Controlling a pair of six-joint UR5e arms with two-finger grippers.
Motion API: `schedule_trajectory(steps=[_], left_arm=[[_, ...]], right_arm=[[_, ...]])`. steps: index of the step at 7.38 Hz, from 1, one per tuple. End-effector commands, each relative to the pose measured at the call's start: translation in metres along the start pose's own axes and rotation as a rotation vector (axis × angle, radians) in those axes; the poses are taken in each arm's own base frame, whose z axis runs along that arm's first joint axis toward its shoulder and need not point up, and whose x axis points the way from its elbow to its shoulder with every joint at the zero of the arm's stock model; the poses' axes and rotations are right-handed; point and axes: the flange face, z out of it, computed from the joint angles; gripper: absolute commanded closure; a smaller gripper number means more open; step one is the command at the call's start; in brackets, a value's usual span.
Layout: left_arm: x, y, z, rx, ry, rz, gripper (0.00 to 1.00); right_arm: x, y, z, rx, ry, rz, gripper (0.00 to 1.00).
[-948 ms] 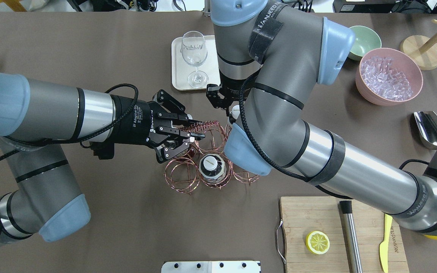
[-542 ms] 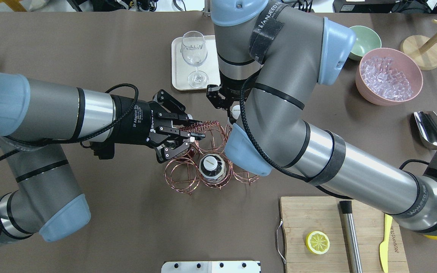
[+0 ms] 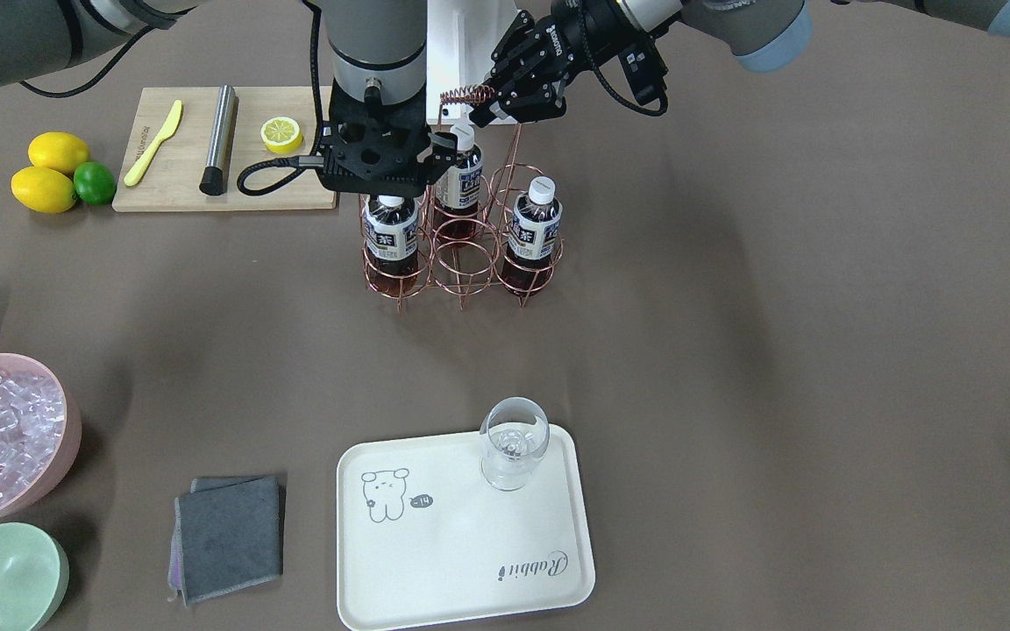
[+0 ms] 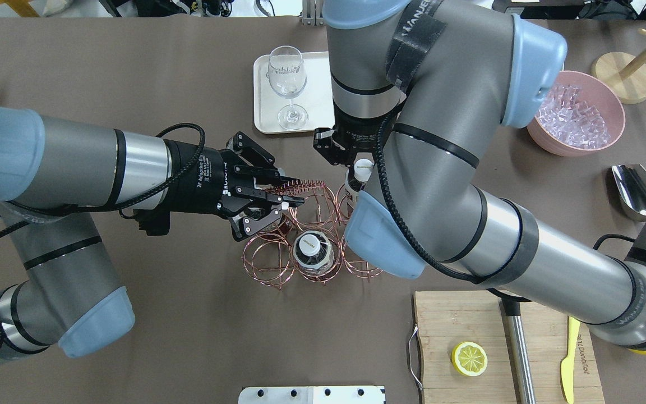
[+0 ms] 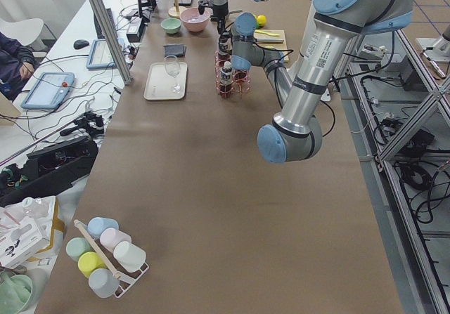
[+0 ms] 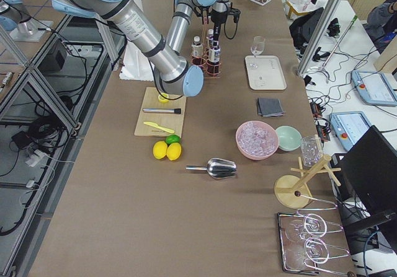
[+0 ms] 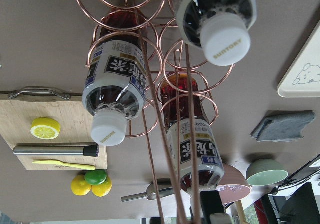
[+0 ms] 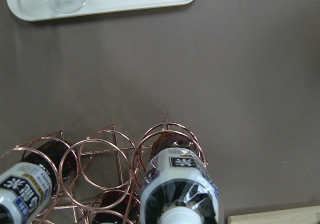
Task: Take tea from basket to plate
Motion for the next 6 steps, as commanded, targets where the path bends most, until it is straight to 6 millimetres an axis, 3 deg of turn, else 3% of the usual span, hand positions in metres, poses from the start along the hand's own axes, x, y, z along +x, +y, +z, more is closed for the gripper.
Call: schedule_trajectory(steps=[1,3,5,6], left_arm=[[0.000,0.000,0.000,0.000,0.000,0.000,1.00],[0.000,0.000,0.000,0.000,0.000,0.000,1.00],[0.000,0.001,0.000,-0.002,0.000,0.001,1.00],[0.000,0.001,0.000,0.000,0.000,0.000,1.00]], right_arm=[[0.015,0.023,-0.032,-0.005,0.010,-0.057,1.00],[0.015,0.026,-0.053,0.016,-0.001,-0.057,1.00],[0.031,0.003,-0.086,0.040,-0.037,-0.009,1.00],[0.034,-0.003,-0.093,0.046,-0.043,-0.008,1.00]])
